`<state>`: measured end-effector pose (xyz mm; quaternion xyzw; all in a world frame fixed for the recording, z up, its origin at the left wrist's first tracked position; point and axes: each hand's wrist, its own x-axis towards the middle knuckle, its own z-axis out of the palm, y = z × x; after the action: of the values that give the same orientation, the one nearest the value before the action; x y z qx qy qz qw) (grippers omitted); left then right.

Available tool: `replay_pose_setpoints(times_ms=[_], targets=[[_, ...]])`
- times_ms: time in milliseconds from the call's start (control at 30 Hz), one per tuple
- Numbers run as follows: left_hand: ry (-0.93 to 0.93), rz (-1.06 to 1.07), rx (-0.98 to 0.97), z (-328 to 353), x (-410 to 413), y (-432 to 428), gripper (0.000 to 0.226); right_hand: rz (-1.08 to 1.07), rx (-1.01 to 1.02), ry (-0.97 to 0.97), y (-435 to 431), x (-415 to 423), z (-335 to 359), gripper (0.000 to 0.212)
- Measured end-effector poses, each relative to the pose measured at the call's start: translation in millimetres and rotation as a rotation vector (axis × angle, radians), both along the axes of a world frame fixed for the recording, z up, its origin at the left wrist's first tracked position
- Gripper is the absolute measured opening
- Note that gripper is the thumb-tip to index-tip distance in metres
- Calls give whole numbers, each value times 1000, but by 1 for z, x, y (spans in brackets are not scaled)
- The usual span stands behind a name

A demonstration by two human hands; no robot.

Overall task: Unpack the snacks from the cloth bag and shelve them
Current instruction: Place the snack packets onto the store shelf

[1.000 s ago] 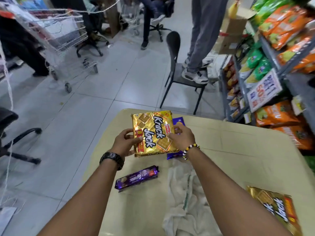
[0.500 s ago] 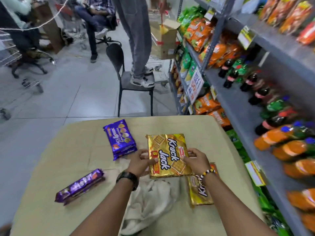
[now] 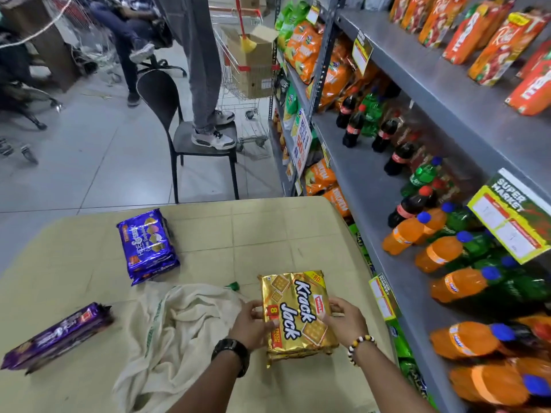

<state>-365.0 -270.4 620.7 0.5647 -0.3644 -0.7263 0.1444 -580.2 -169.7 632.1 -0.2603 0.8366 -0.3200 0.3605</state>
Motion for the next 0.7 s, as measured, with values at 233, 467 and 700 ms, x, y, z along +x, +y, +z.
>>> replay_pose_setpoints(times_ms=[233,467,700], targets=[[-71,18,33,-19,-8,20,52,65,55,-19,14,-6,-26,36],[-124,-22,3,-35,-4,17,55,132,63,-14,14,-14,-35,37],[-163,-96,-46,-39,-6,9,49,79,46,-21,16,-11,-41,37]])
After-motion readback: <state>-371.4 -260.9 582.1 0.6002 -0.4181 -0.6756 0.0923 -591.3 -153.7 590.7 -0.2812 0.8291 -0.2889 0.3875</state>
